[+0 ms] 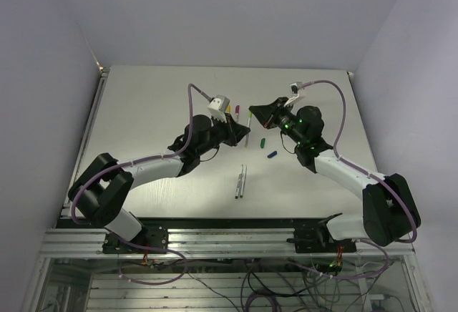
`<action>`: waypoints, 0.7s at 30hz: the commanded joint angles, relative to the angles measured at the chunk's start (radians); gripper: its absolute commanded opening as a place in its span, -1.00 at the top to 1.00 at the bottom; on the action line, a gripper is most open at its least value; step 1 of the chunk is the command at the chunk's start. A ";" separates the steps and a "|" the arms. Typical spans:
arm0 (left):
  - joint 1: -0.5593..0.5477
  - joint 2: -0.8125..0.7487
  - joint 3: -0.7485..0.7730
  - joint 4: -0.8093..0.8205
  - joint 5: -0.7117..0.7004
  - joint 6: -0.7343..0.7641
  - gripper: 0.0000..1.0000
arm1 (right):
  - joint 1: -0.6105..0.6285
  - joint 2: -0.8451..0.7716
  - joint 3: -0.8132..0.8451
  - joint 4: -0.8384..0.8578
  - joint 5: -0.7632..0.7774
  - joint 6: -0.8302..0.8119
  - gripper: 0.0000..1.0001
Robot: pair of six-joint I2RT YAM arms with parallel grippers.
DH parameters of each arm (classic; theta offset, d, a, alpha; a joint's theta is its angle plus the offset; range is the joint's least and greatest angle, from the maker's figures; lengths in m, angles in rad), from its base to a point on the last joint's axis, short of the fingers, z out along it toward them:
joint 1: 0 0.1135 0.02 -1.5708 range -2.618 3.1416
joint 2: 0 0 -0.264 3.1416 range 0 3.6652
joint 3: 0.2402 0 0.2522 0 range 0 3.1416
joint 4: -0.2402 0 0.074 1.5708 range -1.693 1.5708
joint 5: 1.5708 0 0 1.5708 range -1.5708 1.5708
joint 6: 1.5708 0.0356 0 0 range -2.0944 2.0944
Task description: Insert the pens into the pen caps
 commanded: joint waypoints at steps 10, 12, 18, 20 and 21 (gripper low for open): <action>0.045 -0.048 0.001 0.178 -0.089 -0.017 0.86 | 0.035 0.089 0.101 -0.127 -0.073 0.013 0.43; 0.046 -0.055 -0.022 0.158 -0.102 -0.012 0.86 | 0.035 0.072 0.124 -0.123 -0.036 0.018 0.17; 0.065 -0.051 -0.068 0.087 -0.143 -0.005 0.86 | 0.033 -0.037 0.138 -0.149 0.114 -0.003 -0.12; 0.091 -0.045 -0.082 0.084 -0.143 -0.020 0.86 | 0.032 -0.078 0.127 -0.187 0.164 -0.023 -0.12; 0.106 -0.042 -0.085 0.078 -0.140 -0.023 0.86 | 0.032 -0.098 0.118 -0.206 0.193 -0.030 -0.12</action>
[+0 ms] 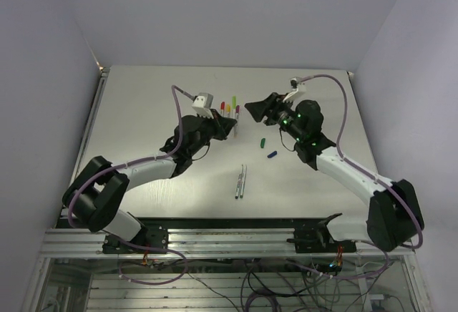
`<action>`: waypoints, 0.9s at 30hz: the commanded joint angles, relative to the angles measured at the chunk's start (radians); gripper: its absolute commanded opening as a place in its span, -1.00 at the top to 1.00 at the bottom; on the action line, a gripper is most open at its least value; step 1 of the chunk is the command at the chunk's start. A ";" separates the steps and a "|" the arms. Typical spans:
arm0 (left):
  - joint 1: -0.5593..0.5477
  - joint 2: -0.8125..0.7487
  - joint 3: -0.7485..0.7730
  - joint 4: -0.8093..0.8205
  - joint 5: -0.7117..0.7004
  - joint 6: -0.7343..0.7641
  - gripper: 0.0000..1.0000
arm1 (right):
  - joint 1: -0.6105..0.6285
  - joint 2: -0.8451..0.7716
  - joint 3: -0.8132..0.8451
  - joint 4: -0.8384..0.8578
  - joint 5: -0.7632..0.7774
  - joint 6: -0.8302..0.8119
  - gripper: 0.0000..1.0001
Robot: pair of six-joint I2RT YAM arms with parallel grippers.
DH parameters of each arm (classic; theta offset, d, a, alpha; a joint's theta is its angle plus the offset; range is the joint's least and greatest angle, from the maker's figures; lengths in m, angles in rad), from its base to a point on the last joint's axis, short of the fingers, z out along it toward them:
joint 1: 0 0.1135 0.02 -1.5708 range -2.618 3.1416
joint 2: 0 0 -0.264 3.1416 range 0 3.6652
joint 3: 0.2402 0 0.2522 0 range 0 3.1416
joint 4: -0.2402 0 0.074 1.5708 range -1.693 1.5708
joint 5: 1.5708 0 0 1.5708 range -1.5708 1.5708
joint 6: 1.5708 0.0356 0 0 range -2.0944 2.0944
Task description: Insert the pens into the pen caps
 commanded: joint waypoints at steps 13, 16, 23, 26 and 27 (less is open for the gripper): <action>0.249 0.184 0.177 -0.337 0.023 0.066 0.86 | -0.024 -0.144 -0.070 -0.354 0.374 -0.014 -0.11; 0.263 0.236 0.218 -0.394 0.016 0.084 0.86 | -0.035 -0.136 -0.081 -0.373 0.373 -0.011 -0.11; 0.301 0.326 0.291 -0.501 0.012 0.133 0.86 | -0.042 -0.103 -0.072 -0.410 0.361 -0.001 -0.10; 0.321 0.358 0.333 -0.546 0.016 0.164 0.86 | -0.045 -0.104 -0.084 -0.405 0.357 0.010 -0.10; 0.332 0.371 0.353 -0.570 0.022 0.170 0.87 | -0.046 -0.104 -0.083 -0.405 0.355 0.011 -0.10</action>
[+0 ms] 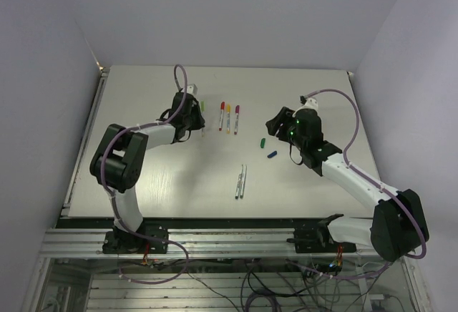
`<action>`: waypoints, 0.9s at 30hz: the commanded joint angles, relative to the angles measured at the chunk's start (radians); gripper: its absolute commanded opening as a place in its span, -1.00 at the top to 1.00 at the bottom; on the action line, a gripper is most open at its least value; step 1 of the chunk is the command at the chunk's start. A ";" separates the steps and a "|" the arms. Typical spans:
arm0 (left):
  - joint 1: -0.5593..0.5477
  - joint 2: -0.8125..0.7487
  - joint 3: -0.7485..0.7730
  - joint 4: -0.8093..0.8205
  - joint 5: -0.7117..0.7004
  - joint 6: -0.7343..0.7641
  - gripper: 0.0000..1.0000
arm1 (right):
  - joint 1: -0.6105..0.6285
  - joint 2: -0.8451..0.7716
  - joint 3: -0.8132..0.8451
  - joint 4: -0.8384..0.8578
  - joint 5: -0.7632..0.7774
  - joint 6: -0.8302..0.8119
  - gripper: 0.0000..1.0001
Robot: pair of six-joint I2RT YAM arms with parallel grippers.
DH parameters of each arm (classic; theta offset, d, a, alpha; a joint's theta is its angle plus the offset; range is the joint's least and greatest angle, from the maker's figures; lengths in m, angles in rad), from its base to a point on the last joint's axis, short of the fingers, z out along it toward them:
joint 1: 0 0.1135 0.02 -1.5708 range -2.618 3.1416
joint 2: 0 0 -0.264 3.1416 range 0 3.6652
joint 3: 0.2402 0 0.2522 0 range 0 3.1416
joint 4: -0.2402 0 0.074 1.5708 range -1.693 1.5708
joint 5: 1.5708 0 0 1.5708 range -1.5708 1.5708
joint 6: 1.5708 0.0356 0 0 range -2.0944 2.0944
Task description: Insert the pens into the pen caps
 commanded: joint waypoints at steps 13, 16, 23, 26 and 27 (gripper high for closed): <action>0.071 0.227 0.292 -0.216 0.170 0.101 0.86 | -0.011 -0.033 -0.029 -0.029 0.062 0.019 -0.10; 0.071 0.253 0.291 -0.173 0.232 0.059 0.86 | -0.012 -0.018 -0.025 -0.023 0.051 0.020 -0.10; 0.071 0.301 0.271 -0.020 0.325 -0.084 0.86 | -0.012 0.002 -0.029 -0.013 0.029 0.027 -0.10; 0.069 0.320 0.271 0.026 0.339 -0.131 0.86 | -0.012 0.000 -0.035 -0.013 0.031 0.027 -0.10; 0.069 0.325 0.274 0.037 0.340 -0.145 0.86 | -0.013 -0.002 -0.037 -0.013 0.031 0.027 -0.10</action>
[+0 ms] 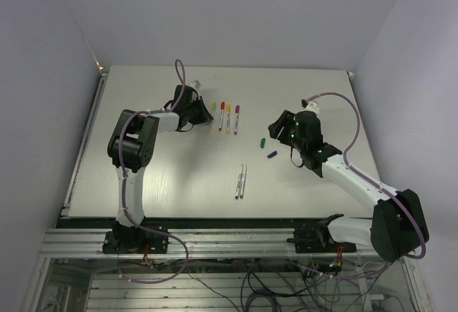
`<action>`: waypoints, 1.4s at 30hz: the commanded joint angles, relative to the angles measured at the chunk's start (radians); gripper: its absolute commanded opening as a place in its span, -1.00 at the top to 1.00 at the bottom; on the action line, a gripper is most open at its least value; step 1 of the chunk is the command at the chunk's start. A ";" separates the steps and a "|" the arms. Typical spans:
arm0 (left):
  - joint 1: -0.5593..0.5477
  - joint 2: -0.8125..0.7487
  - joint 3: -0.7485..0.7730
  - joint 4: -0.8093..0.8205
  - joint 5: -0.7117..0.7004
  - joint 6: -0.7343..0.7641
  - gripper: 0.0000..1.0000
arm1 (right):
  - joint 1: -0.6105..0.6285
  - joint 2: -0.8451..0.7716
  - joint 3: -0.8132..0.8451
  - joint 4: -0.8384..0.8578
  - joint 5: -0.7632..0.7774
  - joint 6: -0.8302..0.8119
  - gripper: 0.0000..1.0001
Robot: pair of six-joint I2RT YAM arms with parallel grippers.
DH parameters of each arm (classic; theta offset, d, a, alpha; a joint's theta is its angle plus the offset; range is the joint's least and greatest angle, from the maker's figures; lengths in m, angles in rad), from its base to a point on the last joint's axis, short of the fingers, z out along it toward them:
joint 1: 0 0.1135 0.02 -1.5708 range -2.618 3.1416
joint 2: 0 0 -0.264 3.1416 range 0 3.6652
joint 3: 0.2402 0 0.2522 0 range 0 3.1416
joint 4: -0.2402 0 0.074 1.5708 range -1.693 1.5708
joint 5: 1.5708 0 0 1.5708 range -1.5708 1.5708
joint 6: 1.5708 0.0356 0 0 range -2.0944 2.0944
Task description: Insert the pens into the pen caps
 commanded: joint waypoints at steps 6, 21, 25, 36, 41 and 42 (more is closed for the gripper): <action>-0.004 0.043 -0.002 0.148 0.055 -0.142 0.86 | -0.006 -0.002 -0.023 0.018 -0.004 0.007 -0.10; -0.012 -0.009 -0.034 0.107 -0.027 -0.120 0.55 | -0.006 -0.011 -0.035 0.046 -0.037 0.006 -0.08; -0.013 -0.022 -0.043 0.103 -0.049 -0.119 0.46 | -0.006 -0.014 -0.040 0.051 -0.044 0.006 -0.08; -0.017 -0.068 -0.053 0.092 -0.096 -0.100 0.30 | -0.006 -0.023 -0.039 0.060 -0.059 0.006 -0.07; -0.017 -0.119 -0.065 0.086 -0.117 -0.095 0.28 | -0.006 -0.035 -0.041 0.055 -0.050 0.002 -0.07; -0.017 -0.132 -0.067 0.081 -0.125 -0.091 0.27 | -0.006 -0.036 -0.040 0.053 -0.047 -0.001 -0.07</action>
